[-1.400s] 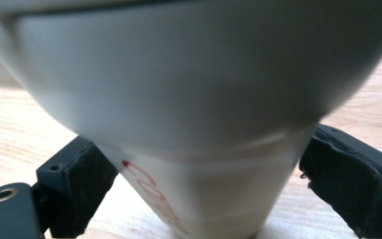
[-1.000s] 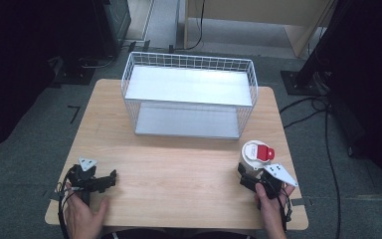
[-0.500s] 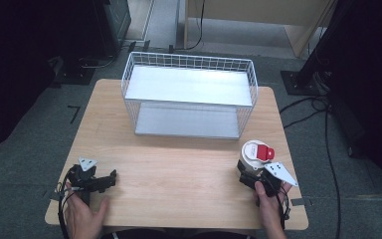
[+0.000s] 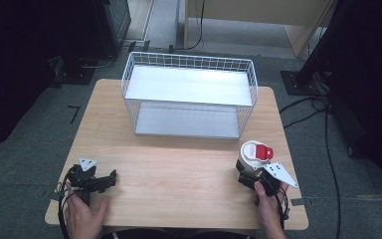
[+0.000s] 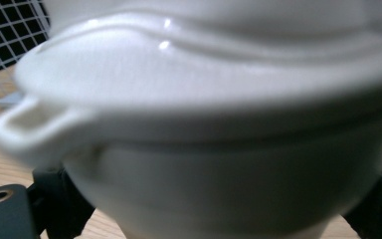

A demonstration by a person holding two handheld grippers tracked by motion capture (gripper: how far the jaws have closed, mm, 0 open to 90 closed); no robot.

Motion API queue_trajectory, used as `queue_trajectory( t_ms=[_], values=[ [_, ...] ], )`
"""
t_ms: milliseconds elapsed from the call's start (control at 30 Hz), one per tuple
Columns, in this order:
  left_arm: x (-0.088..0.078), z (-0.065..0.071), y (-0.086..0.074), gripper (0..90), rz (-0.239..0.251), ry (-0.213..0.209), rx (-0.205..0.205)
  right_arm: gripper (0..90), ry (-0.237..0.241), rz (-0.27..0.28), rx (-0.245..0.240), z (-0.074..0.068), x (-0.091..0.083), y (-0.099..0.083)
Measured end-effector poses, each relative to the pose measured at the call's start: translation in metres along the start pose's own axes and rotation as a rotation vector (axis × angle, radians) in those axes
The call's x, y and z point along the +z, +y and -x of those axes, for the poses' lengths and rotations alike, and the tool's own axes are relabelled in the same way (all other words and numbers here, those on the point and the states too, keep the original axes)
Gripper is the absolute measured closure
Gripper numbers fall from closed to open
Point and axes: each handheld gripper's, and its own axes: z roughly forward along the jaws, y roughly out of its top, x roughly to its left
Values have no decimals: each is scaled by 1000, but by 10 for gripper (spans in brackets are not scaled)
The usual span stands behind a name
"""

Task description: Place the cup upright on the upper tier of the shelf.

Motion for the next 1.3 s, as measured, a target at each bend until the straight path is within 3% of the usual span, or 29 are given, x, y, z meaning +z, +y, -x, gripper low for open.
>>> queue_trajectory(
  t_ms=[333,700,1300],
  values=[
    [0,0,0,0,0,0,0,76,50,28,-12,-11,-3,8],
    [0,0,0,0,0,0,0,78,105,69,-48,-36,3,25],
    [0,0,0,0,0,0,0,78,141,156,-60,-66,15,56]
  ],
)
